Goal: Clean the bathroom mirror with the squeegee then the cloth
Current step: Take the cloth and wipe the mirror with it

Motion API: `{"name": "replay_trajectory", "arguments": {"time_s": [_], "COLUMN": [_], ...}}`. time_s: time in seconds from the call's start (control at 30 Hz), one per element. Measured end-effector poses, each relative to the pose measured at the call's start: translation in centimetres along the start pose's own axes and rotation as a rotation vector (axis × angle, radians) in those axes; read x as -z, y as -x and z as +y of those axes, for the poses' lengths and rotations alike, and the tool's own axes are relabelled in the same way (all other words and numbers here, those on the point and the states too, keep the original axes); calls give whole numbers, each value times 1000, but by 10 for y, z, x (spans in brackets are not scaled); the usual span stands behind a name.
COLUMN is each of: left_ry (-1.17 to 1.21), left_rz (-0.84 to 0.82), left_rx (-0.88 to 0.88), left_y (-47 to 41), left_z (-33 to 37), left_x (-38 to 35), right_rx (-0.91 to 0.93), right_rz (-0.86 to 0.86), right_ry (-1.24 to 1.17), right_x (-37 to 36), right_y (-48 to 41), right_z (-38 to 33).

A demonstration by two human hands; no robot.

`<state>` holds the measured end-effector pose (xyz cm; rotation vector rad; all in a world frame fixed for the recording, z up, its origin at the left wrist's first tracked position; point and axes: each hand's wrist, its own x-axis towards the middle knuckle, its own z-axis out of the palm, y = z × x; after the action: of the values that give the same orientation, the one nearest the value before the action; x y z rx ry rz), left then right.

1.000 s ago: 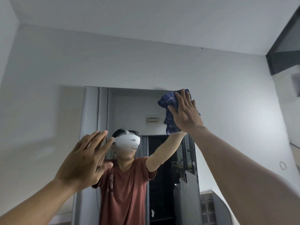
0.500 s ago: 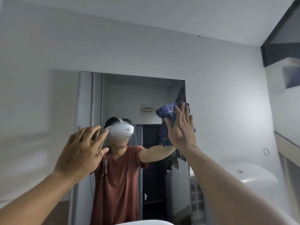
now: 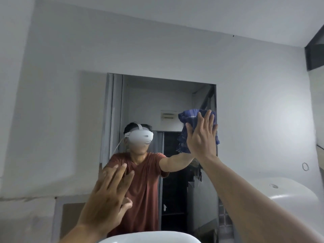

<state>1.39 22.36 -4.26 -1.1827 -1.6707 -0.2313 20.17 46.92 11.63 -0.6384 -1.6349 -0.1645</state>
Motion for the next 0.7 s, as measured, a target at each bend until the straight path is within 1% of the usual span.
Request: {"name": "replay_trajectory", "arguments": {"time_s": [0.13,0.27,0.53,0.63,0.7], "left_ry": [52,98,23,12,45], "left_rz": [-21,-9,35,42,41], "left_rx": [33,51,13,37,57], "left_y": [0,4,6,10,20], "left_z": [2,5,0,3,6], "left_x": [0,-5,-11,-9,-13], "right_rx": [109,213,436,550,628], "right_rz": [10,-27,-116,-124,-133], "right_ry": [-18,4,70,84,107], "right_x": [-6,-11,-25,-29,-31], "right_y": [1,-2,-13,-16,-16], "right_z": [-34,-78,-153,-176,-187]}}
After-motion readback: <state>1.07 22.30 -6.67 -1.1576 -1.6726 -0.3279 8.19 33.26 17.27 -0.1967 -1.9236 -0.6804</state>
